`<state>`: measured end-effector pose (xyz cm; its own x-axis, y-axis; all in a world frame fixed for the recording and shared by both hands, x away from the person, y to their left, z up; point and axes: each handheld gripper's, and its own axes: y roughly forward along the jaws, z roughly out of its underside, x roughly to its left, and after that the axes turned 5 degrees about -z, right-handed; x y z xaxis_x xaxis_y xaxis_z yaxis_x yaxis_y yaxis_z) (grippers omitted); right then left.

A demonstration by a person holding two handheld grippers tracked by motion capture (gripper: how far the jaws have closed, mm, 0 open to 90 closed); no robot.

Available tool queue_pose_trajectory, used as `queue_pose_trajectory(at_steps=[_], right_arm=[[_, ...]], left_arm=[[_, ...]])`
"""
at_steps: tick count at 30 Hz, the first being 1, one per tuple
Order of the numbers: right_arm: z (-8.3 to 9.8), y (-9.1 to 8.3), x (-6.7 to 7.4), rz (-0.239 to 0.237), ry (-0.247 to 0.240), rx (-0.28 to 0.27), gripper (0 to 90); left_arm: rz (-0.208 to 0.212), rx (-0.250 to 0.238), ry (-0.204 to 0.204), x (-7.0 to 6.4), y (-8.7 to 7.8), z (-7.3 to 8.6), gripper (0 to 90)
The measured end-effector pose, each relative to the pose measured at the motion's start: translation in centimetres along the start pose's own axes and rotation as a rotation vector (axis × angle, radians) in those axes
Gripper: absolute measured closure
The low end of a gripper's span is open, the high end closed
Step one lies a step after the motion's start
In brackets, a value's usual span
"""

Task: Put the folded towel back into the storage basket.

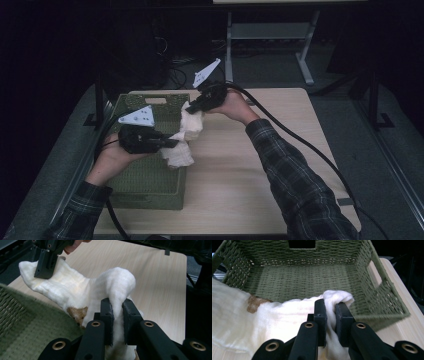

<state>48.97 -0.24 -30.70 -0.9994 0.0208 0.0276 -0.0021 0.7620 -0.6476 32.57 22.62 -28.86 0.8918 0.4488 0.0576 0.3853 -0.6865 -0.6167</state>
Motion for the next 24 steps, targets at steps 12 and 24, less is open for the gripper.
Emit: queue_pose_trajectory(at_steps=[12, 24], right_arm=[[-2.0, 4.3, -0.3, -0.030, -0.010, -0.003, 81.5], [-2.2, 6.9, 0.3, -0.053, -0.017, 0.024, 81.4]], left_arm=[[-0.043, 0.018, -0.047, 0.9, -2.4, 3.0, 80.0], [-0.021, 0.033, -0.065, 0.6, -2.6, 5.1, 79.6]])
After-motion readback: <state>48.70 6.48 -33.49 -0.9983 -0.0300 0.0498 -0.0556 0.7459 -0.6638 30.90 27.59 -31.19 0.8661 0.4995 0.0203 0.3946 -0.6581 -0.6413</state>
